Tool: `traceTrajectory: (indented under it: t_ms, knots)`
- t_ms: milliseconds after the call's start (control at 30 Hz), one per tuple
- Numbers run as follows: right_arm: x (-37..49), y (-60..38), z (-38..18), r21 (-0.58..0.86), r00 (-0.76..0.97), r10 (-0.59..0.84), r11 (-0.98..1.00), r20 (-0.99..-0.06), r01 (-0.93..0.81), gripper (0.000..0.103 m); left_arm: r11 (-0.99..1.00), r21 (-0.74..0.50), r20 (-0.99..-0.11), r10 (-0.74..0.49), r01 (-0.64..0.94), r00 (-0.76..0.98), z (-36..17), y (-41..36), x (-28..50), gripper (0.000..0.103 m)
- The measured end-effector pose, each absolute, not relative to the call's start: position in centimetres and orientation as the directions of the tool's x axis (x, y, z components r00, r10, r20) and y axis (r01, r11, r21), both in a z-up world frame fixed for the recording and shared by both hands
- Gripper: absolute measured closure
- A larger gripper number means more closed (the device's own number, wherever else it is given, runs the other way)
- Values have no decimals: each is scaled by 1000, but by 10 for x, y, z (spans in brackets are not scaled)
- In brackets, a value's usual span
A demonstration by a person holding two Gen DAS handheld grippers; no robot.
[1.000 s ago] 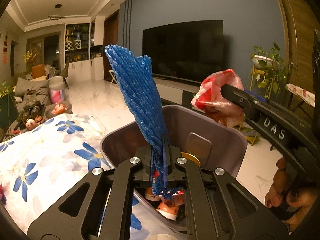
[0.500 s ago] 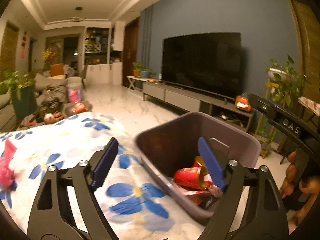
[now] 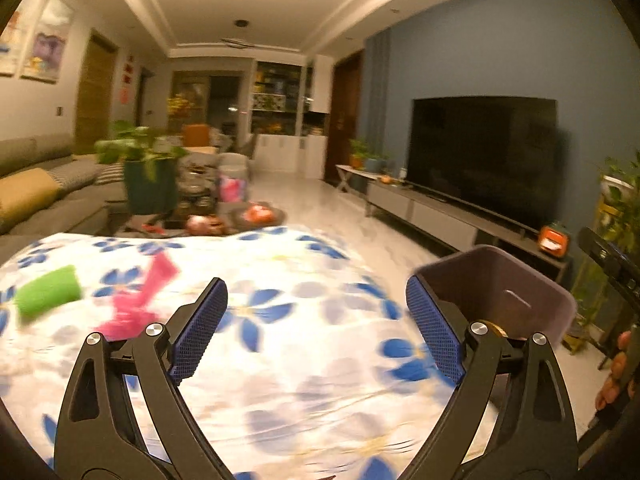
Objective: Collect trash
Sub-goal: 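Move both tools back to the green mesh and pink bag on the bed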
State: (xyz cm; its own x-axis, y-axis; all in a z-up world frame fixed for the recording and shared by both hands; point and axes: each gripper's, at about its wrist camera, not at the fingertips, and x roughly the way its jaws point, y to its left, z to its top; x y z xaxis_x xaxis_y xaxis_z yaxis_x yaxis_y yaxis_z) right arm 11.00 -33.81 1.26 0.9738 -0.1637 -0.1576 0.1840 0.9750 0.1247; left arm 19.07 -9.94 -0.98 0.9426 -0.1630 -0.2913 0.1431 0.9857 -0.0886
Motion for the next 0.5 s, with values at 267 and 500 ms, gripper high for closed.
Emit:
traceTrajectory:
  t_ms: [267,500]
  knots:
    - [116,-275,17,120,986,-58,990,-158,77,24,996,-85,-300,-16,-10,954,-6,-20,179,14]
    - [133,-213,16,121,981,48,992,-190,-25,22,989,-56,-302,112,-135,947,-8,47,167,14]
